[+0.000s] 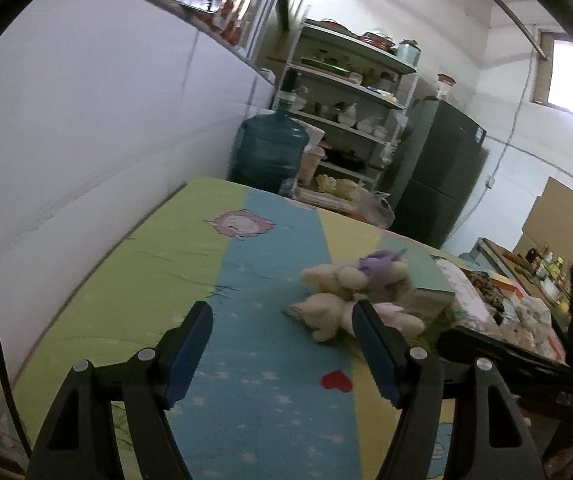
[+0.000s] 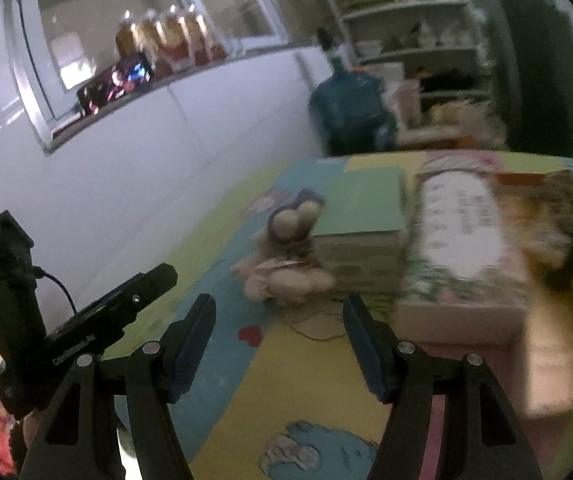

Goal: Organize soft objects
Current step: 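Move both tools over to the two teddy bears beside the green box, then grasp the purple-dress bear with the left tool while the right grasps the pink-dress bear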

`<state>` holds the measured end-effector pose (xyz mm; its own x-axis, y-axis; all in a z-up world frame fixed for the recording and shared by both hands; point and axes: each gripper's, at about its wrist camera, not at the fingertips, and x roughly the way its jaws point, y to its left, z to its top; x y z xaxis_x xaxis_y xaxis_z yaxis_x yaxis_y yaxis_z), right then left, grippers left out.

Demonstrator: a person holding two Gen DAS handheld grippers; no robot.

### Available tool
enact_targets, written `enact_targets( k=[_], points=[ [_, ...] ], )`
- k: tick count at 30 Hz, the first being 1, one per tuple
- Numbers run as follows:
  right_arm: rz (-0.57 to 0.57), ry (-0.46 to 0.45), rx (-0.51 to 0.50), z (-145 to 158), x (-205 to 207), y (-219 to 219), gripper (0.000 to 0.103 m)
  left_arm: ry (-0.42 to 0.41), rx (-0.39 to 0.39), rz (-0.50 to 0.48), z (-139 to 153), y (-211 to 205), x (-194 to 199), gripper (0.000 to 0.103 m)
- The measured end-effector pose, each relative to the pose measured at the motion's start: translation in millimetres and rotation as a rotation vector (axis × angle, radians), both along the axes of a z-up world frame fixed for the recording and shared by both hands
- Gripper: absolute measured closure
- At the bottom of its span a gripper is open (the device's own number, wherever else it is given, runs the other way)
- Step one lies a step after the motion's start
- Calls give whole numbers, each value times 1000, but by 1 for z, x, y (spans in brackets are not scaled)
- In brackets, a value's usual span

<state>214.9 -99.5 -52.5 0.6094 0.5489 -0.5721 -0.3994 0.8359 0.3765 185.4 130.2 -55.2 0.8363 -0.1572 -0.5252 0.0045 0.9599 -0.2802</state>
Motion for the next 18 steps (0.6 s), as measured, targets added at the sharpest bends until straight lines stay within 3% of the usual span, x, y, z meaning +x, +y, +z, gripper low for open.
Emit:
enact_targets(
  k=[5, 10, 12, 15, 17, 18],
  points=[
    [21, -8, -12, 1, 27, 21, 35, 10, -17, 34, -4, 17, 5, 31],
    [56, 42, -48, -9, 38, 37, 35, 22, -23, 45, -9, 27, 8, 31],
    [112, 73, -50, -12, 33, 45, 35, 24, -31, 48, -9, 30, 10, 31],
    [307, 185, 41, -20, 21, 61, 34, 17, -35, 52, -8, 34, 10, 31],
    [350, 178, 60, -16, 14, 63, 34, 9, -34, 62, -6, 39, 8, 31],
    [333, 128, 55, -10, 10, 59, 34, 6, -34, 71, -5, 41, 7, 31]
  ],
)
